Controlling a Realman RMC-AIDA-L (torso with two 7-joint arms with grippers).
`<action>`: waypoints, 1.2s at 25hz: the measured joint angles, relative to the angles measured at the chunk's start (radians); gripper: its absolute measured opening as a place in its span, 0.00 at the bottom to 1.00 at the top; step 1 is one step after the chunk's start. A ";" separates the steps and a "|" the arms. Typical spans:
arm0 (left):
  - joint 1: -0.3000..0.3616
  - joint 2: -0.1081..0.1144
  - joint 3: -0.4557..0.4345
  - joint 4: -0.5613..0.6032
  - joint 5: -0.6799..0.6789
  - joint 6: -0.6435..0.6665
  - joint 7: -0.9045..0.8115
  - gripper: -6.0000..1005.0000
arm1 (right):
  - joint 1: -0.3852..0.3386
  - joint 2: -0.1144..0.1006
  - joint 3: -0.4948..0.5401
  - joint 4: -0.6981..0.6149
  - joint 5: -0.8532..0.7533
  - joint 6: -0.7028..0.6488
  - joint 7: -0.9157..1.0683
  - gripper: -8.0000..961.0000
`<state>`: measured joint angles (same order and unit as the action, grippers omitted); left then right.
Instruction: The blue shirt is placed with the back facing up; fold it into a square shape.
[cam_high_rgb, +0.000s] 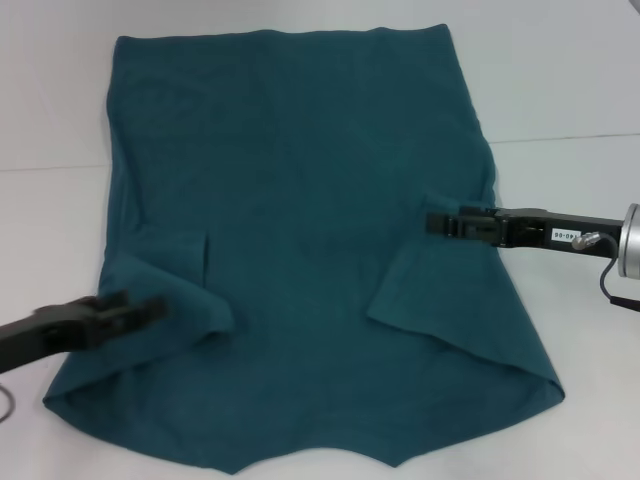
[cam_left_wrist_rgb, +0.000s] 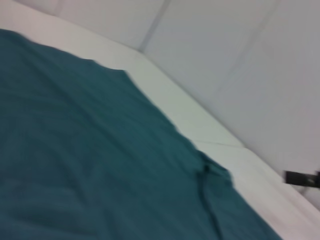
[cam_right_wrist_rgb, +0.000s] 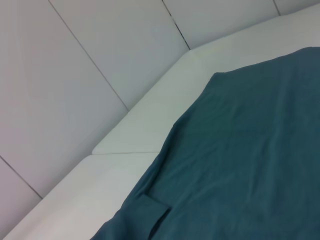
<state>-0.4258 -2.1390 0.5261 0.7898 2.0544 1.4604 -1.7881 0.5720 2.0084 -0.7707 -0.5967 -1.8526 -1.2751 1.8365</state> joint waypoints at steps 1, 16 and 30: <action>0.004 0.002 -0.018 0.006 0.011 -0.001 -0.014 0.87 | 0.000 0.000 0.002 0.000 -0.001 0.000 0.001 0.94; 0.066 0.006 -0.156 0.055 0.194 -0.049 -0.079 0.87 | 0.003 -0.005 0.006 0.000 -0.001 0.013 0.001 0.94; 0.065 0.004 -0.159 0.050 0.293 -0.042 -0.096 0.87 | 0.000 -0.005 0.005 0.000 0.000 0.013 0.001 0.94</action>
<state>-0.3608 -2.1345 0.3667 0.8403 2.3470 1.4184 -1.8836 0.5718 2.0030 -0.7655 -0.5967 -1.8523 -1.2624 1.8376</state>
